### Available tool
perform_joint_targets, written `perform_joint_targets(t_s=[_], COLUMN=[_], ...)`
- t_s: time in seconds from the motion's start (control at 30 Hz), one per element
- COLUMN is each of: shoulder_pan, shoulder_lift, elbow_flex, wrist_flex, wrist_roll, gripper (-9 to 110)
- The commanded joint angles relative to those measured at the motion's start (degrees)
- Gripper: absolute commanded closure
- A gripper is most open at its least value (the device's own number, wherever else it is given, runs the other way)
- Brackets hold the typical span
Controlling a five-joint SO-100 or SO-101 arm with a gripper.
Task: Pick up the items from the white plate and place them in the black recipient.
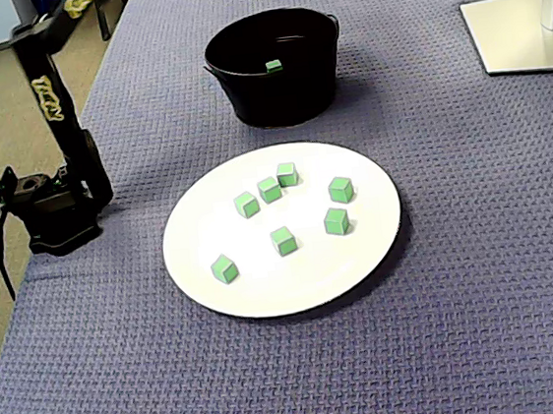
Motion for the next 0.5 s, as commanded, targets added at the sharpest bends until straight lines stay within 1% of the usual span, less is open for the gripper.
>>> perform_joint_targets(t_s=[0.0,0.1,0.23,0.33,0.4,0.43,0.47], shoulder_pan=[-6.77,-8.61,-9.49,-8.96,-8.35,-7.82,-7.03], shoulder_lift=[-15.64,-25.05,-27.6,-24.79,-22.06,-20.39,-18.63], elbow_flex=[-10.55,-12.57,-11.16,-9.14,-8.96,-8.96,-8.96], wrist_flex=[0.09,-0.79,-0.79,0.88,3.69,5.54,8.0], wrist_roll=[-0.79,-2.37,0.53,2.2,-2.37,-6.77,-12.74], gripper=[102,102,100,85,73,71,71])
